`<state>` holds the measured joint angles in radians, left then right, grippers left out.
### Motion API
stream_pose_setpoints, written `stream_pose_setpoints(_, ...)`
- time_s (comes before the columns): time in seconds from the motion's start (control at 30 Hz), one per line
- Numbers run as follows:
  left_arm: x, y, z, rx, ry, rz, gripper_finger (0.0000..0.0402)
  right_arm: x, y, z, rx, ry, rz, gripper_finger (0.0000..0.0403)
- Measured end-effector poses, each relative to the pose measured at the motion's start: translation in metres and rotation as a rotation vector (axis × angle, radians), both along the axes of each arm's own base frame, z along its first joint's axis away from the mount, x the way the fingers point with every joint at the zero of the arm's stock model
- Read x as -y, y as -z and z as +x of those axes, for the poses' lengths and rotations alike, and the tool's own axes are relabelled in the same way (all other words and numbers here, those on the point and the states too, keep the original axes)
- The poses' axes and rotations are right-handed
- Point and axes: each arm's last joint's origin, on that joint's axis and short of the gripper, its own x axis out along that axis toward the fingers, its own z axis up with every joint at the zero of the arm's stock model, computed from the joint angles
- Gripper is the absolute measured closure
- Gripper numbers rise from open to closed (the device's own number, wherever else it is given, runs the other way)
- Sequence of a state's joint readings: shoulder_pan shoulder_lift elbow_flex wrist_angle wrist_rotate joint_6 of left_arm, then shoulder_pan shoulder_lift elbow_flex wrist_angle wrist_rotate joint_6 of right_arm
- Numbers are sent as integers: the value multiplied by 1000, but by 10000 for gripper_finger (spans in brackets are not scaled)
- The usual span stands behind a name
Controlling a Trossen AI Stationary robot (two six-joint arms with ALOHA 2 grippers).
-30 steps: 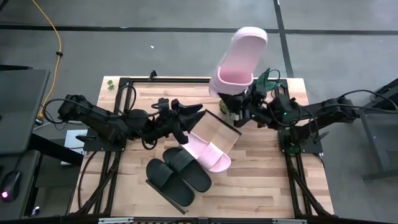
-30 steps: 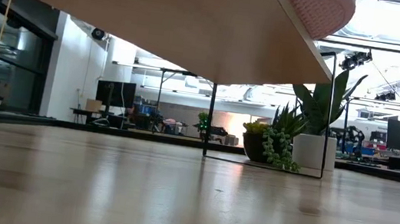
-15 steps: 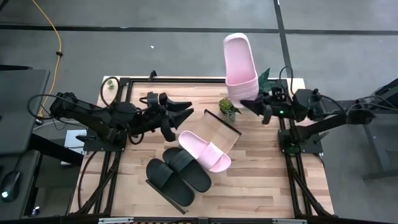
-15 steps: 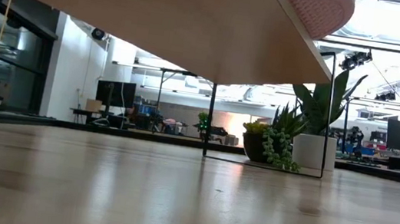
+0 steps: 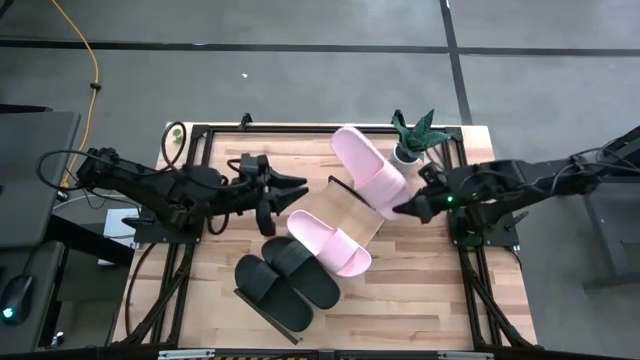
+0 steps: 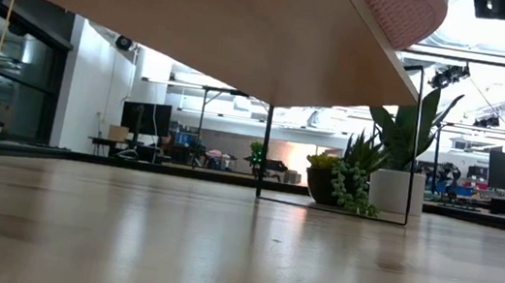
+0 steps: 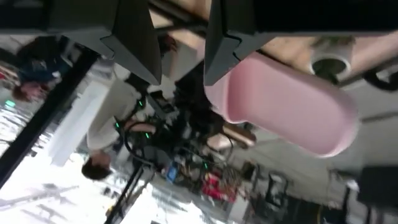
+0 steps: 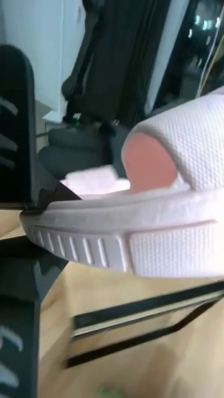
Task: Pick and place slides into the shelf
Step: Put the pink slide on the shelf
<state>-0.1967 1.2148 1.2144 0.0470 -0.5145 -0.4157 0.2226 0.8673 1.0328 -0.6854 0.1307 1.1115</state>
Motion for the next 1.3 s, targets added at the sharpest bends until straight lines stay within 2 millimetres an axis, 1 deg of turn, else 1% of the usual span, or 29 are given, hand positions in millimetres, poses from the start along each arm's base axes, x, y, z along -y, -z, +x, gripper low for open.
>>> stream_pose_setpoints(0.13,1,6,0,-46,52,-50,290,-7,8,7,-72,-21,32,393)
stream_pose_setpoints(0.3,1,13,0,-104,53,-71,291,-17,15,18,-123,-58,101,394)
stream_pose_setpoints(0.57,1,15,0,-123,52,-79,290,-30,32,38,-223,-51,143,393)
stream_pose_setpoints(0.87,3,16,0,-141,111,-82,291,-40,49,55,-317,-91,160,392)
stream_pose_setpoints(1.03,3,18,0,-159,120,-81,291,-41,53,60,-327,-88,157,392)
stream_pose_setpoints(1.3,4,20,0,-178,136,-79,291,-41,53,60,-326,-72,150,391)
